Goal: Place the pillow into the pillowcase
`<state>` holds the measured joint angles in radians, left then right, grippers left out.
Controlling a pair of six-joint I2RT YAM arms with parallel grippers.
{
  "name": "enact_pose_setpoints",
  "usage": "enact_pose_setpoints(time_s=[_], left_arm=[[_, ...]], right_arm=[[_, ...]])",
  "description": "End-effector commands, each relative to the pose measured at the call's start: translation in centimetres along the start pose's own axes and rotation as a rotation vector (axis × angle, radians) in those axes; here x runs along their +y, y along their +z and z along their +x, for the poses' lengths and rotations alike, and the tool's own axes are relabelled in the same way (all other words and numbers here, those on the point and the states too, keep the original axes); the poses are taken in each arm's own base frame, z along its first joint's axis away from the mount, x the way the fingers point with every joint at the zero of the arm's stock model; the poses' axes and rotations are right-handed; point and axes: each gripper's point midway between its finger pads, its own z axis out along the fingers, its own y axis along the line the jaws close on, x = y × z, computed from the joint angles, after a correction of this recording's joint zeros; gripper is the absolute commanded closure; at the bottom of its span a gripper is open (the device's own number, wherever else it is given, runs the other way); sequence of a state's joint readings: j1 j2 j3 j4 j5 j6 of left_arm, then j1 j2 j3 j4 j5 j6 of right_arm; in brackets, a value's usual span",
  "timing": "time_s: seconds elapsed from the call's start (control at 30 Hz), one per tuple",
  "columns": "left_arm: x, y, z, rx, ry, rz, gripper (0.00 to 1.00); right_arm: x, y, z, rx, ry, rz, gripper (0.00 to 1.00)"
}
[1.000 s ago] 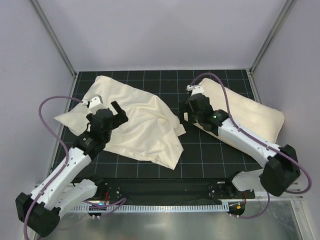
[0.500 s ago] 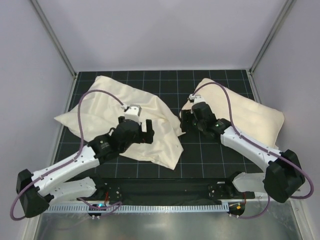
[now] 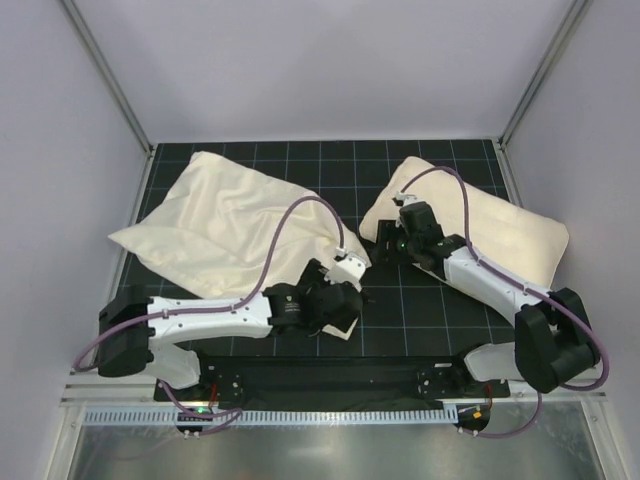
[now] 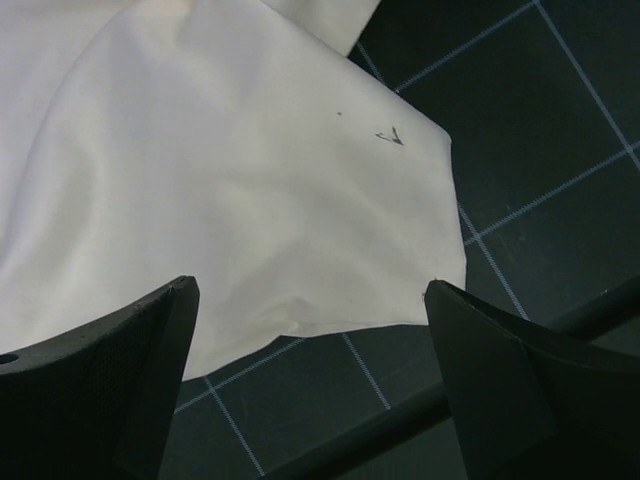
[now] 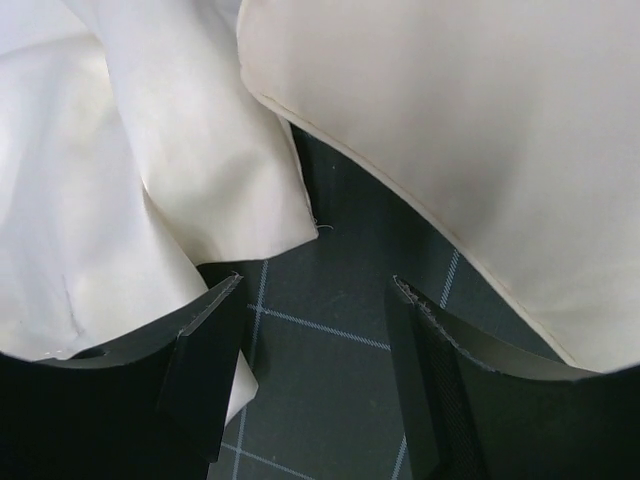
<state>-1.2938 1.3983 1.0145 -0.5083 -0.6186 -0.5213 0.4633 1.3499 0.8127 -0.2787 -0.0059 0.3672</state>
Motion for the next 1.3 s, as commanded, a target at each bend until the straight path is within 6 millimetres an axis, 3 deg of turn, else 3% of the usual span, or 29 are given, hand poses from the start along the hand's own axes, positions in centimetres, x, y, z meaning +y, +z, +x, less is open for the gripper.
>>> enact_pose_setpoints(time_s=[0.0, 0.23, 0.37, 0.43, 0.63, 0.67, 0.73, 0.87, 1.0, 1.27], left_arm=[[-2.5, -0.2, 0.0, 0.022, 0.027, 0.036, 0.0], [-7.0, 1.7, 2.7, 0.134, 0.057, 0.125, 0.0], [-7.6, 2.9, 4.3, 0.195, 0.078, 0.103, 0.01], [-7.4, 3.6, 5.4, 0.238, 0.105, 0.064, 0.07], [-5.8, 5.3, 7.7, 0.319, 0.136, -0.096, 0.59], [-5.4, 5.4, 7.9, 0.321, 0.135, -0.122, 0.81], [-4.2, 4.9, 7.8, 0.309, 0.115, -0.173, 0.99], [-3.0, 2.8, 6.7, 0.273, 0.055, -0.14, 1.0], [-1.9, 0.6, 5.5, 0.24, -0.001, -0.102, 1.0], [-0.4, -0.7, 6.0, 0.252, -0.085, -0.04, 1.0]], right_arm=[[0.5, -1.1, -1.3, -0.06, 0.048, -0.095, 0.36], [-0.3, -2.2, -1.2, -0.091, 0.07, -0.115, 0.36], [-0.5, -2.6, -1.0, -0.094, 0.073, -0.115, 0.36], [-0.5, -2.5, -1.0, -0.094, 0.075, -0.117, 0.36], [-0.4, -2.1, -0.6, -0.082, 0.085, -0.131, 0.36], [-0.3, -2.1, -0.6, -0.08, 0.086, -0.136, 0.36], [0.2, -1.9, -0.4, -0.068, 0.066, -0.171, 0.36], [2.2, -1.6, 0.1, -0.023, 0.033, -0.294, 0.31], [3.0, -0.3, 0.9, 0.033, 0.037, -0.346, 0.28], [4.4, 2.2, 0.2, 0.068, 0.057, -0.416, 0.3]])
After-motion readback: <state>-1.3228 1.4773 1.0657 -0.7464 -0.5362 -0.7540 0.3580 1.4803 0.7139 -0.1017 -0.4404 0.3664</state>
